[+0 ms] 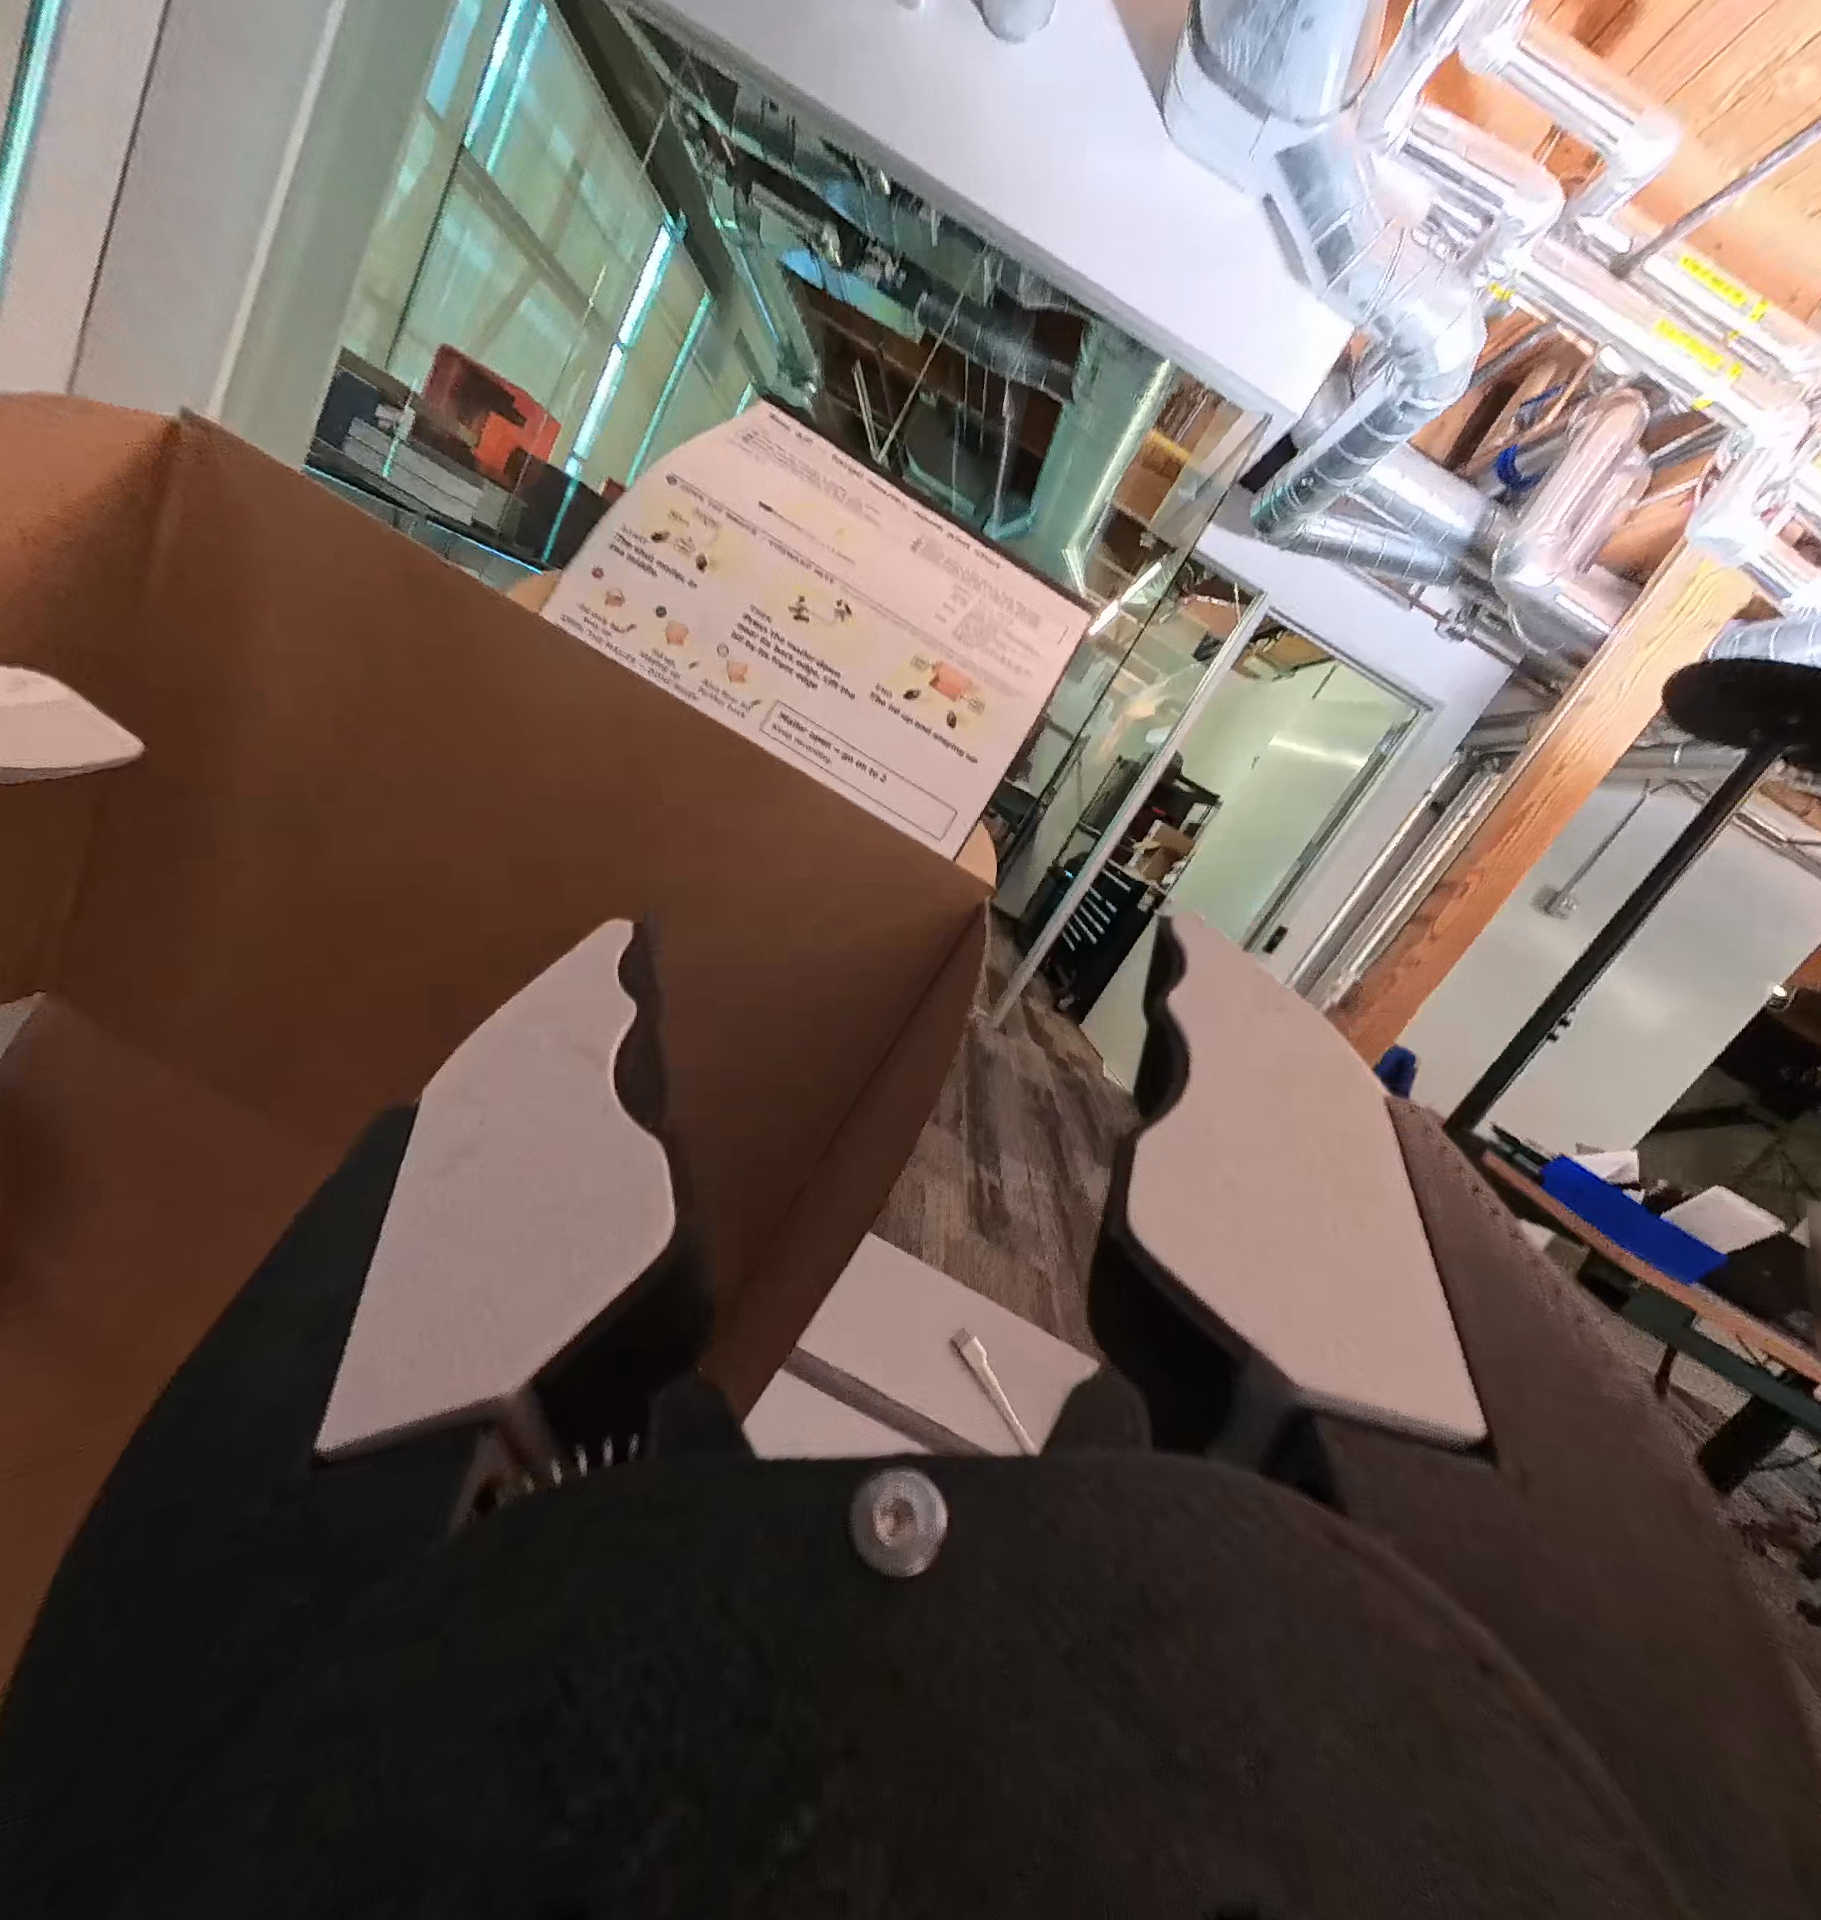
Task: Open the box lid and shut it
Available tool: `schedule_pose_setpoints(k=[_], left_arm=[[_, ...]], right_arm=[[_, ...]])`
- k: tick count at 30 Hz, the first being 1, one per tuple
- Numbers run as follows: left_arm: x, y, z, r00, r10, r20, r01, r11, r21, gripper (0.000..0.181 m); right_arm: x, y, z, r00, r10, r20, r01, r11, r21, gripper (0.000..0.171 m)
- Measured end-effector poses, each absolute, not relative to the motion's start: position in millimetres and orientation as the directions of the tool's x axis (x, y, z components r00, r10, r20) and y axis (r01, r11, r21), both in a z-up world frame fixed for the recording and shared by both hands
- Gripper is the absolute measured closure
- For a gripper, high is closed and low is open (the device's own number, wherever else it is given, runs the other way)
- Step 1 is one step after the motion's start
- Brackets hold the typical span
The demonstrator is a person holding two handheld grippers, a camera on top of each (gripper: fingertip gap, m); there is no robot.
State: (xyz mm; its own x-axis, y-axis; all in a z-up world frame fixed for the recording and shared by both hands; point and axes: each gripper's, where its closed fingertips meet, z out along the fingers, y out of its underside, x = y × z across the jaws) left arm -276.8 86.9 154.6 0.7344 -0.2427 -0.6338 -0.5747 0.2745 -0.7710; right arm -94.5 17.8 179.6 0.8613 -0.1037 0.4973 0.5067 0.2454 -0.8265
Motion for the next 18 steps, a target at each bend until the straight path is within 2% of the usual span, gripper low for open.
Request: schedule_pose_setpoints(k=[18], left_arm=[[-277.6, 93.3, 141.8, 0.749, -0.336, -0.572, -0.539, 0.194, -0.82, 0.086]], right_arm=[[-76.4, 31.1, 165.2, 0.848, -0.139, 0.512, 0.528, 0.137, -0.838, 0.081]])
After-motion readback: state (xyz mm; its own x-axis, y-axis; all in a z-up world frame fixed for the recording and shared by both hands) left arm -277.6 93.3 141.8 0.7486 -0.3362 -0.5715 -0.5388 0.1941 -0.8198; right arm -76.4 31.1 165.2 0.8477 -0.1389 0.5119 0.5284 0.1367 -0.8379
